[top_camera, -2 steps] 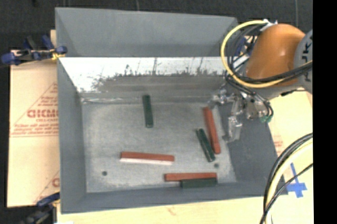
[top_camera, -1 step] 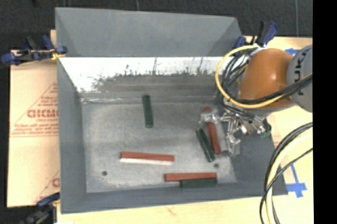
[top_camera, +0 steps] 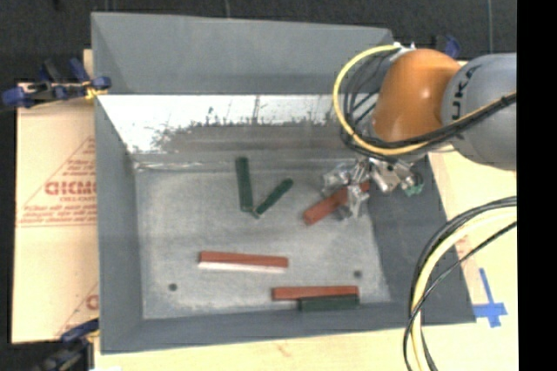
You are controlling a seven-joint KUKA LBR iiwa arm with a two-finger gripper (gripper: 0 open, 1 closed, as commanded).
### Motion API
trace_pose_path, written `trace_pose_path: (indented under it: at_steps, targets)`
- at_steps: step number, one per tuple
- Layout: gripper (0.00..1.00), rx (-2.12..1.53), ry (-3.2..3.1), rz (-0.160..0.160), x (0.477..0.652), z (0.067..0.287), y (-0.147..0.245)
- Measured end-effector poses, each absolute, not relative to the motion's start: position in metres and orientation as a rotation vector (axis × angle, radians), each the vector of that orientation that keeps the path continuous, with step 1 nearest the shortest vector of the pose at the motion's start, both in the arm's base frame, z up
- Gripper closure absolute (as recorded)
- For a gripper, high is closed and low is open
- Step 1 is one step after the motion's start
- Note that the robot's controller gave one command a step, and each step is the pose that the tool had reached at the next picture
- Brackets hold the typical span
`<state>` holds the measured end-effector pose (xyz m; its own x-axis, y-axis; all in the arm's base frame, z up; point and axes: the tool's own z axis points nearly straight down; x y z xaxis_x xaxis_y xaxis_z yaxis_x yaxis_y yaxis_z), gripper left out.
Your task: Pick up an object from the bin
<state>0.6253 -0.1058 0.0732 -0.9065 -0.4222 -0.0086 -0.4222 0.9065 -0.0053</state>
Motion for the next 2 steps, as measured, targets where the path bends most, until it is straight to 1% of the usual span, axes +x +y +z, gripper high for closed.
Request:
trace_pose_path:
  at_steps: [1,2]
  targets:
    - [1.00,-0.677,3.058,-0.005,0.625,0.073,-0.106]
    - [1.00,-0.680,3.061,-0.004,0.606,0.204,-0.136]
